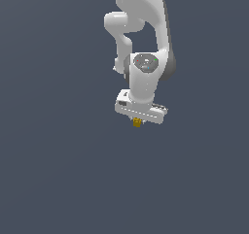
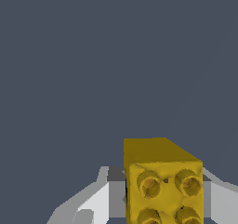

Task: Pick up the object and move it to a goal position.

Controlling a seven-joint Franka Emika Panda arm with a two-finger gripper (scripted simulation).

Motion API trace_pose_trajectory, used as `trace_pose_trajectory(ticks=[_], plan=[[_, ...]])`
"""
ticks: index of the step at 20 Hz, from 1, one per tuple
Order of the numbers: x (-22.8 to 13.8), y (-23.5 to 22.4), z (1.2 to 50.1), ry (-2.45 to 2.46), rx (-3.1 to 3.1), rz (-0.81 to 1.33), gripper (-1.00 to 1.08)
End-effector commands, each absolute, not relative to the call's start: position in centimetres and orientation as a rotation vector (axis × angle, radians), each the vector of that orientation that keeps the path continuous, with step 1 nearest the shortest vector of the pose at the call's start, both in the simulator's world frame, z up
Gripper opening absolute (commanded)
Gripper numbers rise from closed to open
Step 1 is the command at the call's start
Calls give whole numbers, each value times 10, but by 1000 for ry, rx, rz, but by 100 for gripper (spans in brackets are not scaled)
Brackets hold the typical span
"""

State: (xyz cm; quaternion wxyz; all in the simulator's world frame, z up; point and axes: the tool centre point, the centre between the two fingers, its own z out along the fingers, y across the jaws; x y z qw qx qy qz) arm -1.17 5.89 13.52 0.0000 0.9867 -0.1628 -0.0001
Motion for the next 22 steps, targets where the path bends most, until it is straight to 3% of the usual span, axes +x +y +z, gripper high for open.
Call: trace_pose_trajectory(ticks=[1, 22], plan=[[-1, 56, 160, -511, 3100, 0, -100], [77, 38, 320, -511, 3100, 0, -100]])
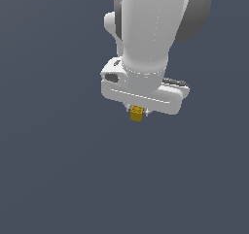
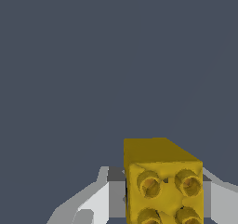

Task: Pick up the object and move it to a goal position.

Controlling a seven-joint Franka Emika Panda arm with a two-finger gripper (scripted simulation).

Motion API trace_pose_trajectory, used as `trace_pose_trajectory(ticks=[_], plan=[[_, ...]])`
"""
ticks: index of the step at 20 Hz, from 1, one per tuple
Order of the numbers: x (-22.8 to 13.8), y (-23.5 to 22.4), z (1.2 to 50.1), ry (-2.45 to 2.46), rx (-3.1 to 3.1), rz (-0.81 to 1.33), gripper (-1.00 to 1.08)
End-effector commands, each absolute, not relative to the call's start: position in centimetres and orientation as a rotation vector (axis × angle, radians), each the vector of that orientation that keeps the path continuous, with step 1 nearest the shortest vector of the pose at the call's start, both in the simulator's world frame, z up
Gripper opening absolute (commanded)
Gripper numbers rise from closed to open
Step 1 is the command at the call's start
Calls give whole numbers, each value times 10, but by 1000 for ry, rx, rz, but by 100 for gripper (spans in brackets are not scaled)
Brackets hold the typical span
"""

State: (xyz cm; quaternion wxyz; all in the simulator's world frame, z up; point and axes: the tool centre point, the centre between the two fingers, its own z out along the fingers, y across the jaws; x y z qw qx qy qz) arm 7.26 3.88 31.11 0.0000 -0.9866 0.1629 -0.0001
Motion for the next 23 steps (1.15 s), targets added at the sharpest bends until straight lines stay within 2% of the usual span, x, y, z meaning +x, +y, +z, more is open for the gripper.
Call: trace_pose_trajectory(ticks=[1, 11, 23], plan=[[80, 37, 325, 511, -3100, 0, -100], [100, 33, 362, 511, -3100, 0, -100], [107, 32, 373, 511, -3100, 0, -100]])
